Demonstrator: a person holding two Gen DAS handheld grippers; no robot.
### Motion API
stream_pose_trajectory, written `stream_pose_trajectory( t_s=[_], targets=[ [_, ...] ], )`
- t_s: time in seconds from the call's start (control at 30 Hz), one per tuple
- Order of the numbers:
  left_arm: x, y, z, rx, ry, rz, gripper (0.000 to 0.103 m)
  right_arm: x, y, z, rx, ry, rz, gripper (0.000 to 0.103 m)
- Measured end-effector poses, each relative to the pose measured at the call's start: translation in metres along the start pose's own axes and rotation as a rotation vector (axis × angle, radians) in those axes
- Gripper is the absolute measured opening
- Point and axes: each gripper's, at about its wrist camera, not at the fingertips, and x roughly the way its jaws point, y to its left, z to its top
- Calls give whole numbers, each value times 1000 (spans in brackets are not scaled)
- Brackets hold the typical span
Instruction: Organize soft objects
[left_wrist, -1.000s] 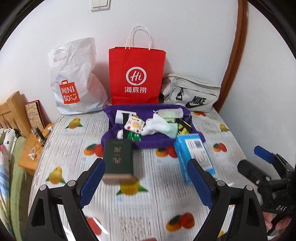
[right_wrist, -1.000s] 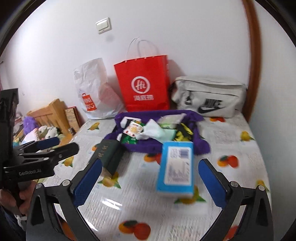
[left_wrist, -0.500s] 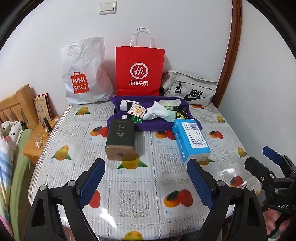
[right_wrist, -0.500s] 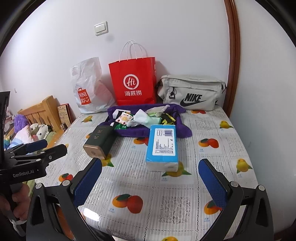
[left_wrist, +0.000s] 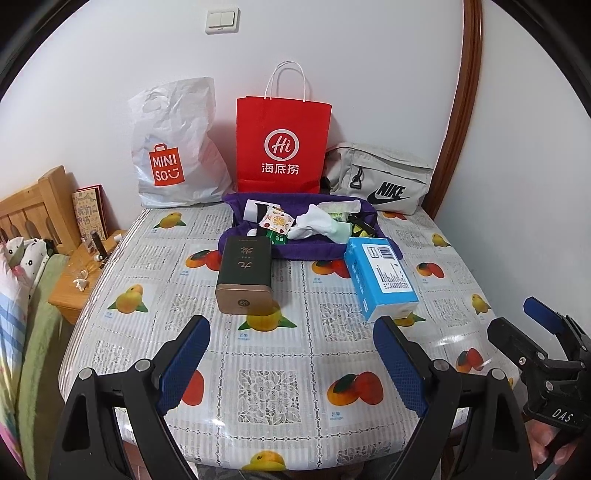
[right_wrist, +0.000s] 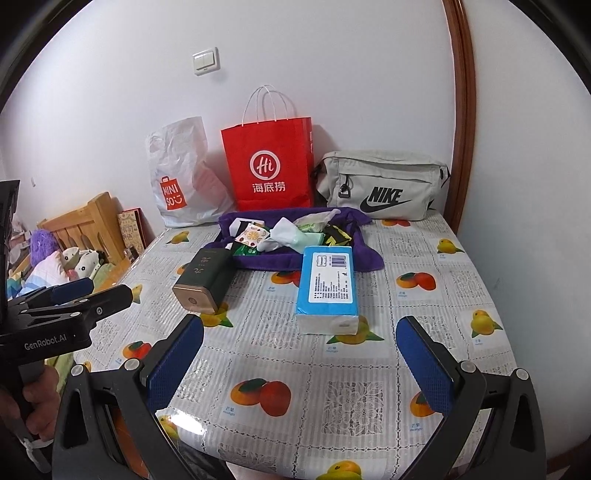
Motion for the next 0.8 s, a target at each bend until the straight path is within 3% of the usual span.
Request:
stream_pose_trajectory(
  t_s=[0.8],
  targets=[
    [-3, -3, -2, -2, -1, 1, 90, -6, -1, -3, 10, -5, -3, 103]
  ],
)
